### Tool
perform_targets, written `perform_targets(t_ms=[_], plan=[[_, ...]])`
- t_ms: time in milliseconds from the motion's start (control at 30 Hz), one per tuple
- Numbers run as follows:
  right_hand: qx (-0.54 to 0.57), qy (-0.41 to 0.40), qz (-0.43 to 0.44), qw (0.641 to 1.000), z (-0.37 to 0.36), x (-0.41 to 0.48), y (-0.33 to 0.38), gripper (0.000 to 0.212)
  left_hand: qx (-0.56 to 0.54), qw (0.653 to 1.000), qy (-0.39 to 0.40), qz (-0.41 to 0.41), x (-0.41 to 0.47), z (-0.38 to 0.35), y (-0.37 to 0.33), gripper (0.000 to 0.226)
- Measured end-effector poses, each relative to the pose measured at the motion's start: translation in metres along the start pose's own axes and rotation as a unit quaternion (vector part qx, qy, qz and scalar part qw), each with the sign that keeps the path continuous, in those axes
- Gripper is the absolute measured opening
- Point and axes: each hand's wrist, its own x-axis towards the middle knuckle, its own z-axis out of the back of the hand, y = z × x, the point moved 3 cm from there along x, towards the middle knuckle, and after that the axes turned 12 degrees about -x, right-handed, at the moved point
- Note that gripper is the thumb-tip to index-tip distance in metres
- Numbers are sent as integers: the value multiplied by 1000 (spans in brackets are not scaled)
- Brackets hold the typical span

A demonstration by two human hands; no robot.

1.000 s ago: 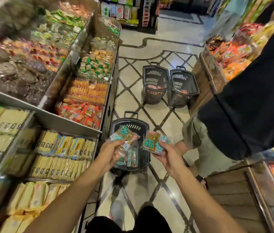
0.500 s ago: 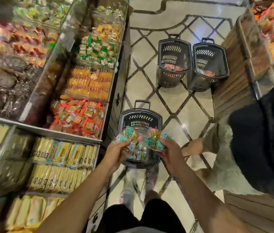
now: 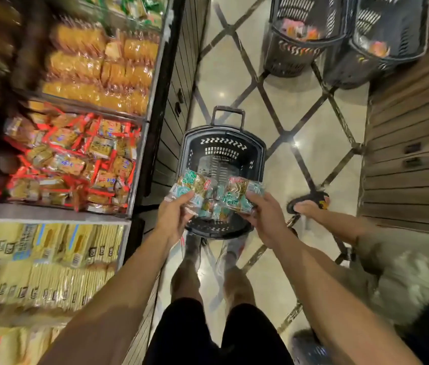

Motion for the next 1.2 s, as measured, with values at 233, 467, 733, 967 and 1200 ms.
perform_targets(t_ms=[233, 467, 733, 967, 1200], plan=[[-15, -34, -39, 999, -2, 104, -74, 64, 15, 997, -61, -43, 126, 15, 34, 53], [-84, -63, -57, 993, -11, 225, -143, 37, 147, 980, -86, -101, 252, 21, 73, 38], [-110, -140, -51, 983, -18, 343, -212, 45, 403, 903, -39, -146, 393, 13, 95, 49], [-96, -126, -109, 981, -17, 403, -255, 36, 483, 868, -22, -112, 479, 9, 112, 45], [-139, -141, -110, 974, -25, 435, -269, 32, 588, 801, 9, -112, 508, 18, 120, 52]])
